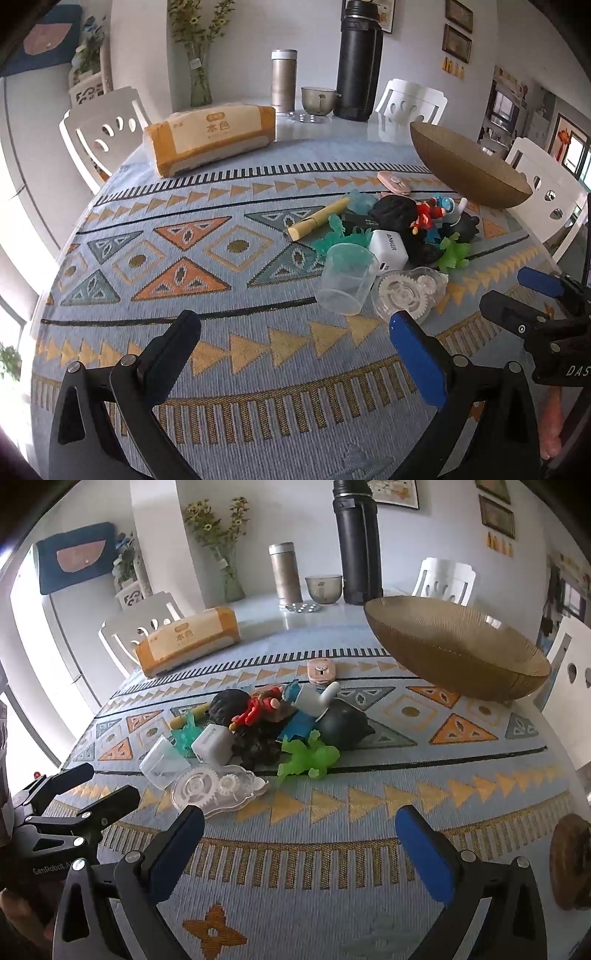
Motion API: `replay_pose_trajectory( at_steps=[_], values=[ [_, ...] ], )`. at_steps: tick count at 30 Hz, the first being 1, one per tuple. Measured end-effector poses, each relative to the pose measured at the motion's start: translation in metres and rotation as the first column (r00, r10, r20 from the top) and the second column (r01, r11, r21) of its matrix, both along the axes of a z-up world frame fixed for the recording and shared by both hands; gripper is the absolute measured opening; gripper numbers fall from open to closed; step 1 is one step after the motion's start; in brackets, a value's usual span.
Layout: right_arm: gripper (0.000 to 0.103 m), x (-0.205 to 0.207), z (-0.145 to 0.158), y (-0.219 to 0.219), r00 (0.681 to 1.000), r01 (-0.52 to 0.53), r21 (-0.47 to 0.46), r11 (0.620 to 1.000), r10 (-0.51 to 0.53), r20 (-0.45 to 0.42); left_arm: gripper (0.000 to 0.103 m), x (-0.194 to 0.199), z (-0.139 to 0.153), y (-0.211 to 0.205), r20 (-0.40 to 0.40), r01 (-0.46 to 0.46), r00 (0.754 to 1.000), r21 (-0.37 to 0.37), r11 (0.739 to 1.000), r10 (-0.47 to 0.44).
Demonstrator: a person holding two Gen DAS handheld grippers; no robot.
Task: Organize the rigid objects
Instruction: 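Move both tools toward the pile of small items on the table, then grasp the clear plastic cup with the left tool while the right tool grasps the white tape dispenser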
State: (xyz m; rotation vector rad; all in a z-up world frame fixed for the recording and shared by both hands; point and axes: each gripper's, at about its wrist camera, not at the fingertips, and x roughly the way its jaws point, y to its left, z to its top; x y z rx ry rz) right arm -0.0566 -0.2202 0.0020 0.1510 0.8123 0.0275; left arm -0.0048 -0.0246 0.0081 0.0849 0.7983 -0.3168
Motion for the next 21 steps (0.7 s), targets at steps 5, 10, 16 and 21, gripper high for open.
replay_pose_trajectory(
  at_steps=[5,10,16,21],
  values=[
    [0.103,0.018,0.008,-0.018,1.0,0.003,0.037,0.999,-0.003,0.0,0.102,-0.001,0.0,-0.001,0.001,0.007,1.0,0.003,1.0,-0.007],
    [0.103,0.0,0.0,-0.009,1.0,0.021,0.053,0.998,-0.022,0.021,0.102,-0.001,0.0,0.0,0.0,0.016,1.0,-0.01,1.0,-0.016],
    [0.103,-0.001,-0.003,-0.014,1.0,0.0,0.069,0.998,-0.001,0.011,0.097,0.006,0.0,-0.006,-0.045,0.07,0.996,-0.036,0.997,-0.071],
    [0.103,0.003,-0.003,-0.002,0.999,-0.047,0.052,0.998,0.047,0.005,0.081,0.033,0.002,-0.012,-0.186,0.151,0.968,-0.106,0.983,-0.169]
  ],
)
